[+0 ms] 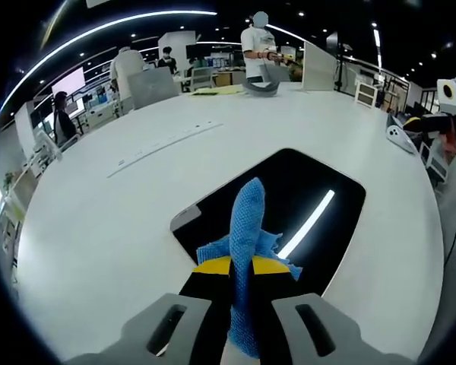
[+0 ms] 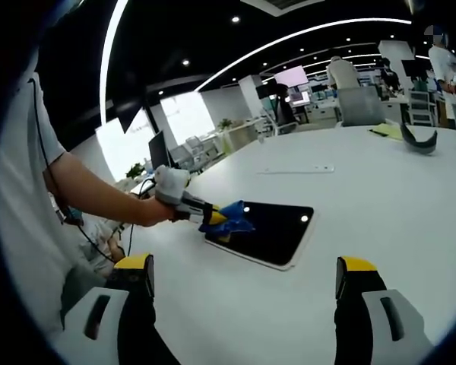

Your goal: Wipe the mirror surface with the cleaning cloth until all visible marks leave the cleaned area.

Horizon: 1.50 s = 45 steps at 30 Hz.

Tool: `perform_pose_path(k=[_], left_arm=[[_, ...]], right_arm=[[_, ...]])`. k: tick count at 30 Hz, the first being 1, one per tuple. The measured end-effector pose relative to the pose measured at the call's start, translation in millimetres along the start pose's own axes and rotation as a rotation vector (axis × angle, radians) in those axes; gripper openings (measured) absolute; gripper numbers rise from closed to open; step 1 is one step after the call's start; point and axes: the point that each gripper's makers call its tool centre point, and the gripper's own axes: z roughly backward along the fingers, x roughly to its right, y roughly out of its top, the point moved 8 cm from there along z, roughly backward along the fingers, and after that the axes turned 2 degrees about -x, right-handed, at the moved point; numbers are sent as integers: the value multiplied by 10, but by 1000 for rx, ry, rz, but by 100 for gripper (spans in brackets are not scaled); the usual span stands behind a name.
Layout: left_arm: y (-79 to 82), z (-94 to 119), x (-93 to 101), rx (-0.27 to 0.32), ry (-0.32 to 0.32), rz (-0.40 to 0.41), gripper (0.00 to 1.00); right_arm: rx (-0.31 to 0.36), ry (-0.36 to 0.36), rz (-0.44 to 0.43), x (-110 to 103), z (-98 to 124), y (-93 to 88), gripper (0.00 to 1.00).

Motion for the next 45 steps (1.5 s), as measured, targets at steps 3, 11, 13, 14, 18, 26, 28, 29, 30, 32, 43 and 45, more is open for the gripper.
perform_pose_path(k=[3,11,13,14,18,26,28,29,30,32,43,45], left_arm=[[-12,11,-2,1,3,2,5],[-32,32,-18,-1,11,-2,5],[-38,38,-14,0,12,2,5],[-40,41,-10,1,12,5,5],[-46,54,2,3,16,7,5],[-55,72,2,3,21,0,5],[-58,74,2,5,22,3,5],[-59,76,3,6,22,3,5],[-62,78,-1,6,23,2,5],[-64,81,-2,7,23,0,5],[-66,92,-1,8,21,-6,5],[-69,97,-1,9,21,-4,5]], right_arm=[[4,1,-3,-1,2,2,100],[5,1,-2,-2,2,10,100],[7,0,1,-1,4,13,100],[5,0,-1,-1,6,10,100],[4,1,-2,-7,8,4,99],[4,1,0,-13,2,5,99],[6,1,-2,-18,1,10,99],[5,3,-1,-22,-3,10,99],[3,4,1,-26,-7,8,99],[3,5,0,-29,-16,3,99],[1,5,-4,-34,-21,-9,99],[2,6,-4,-37,-23,-6,99]])
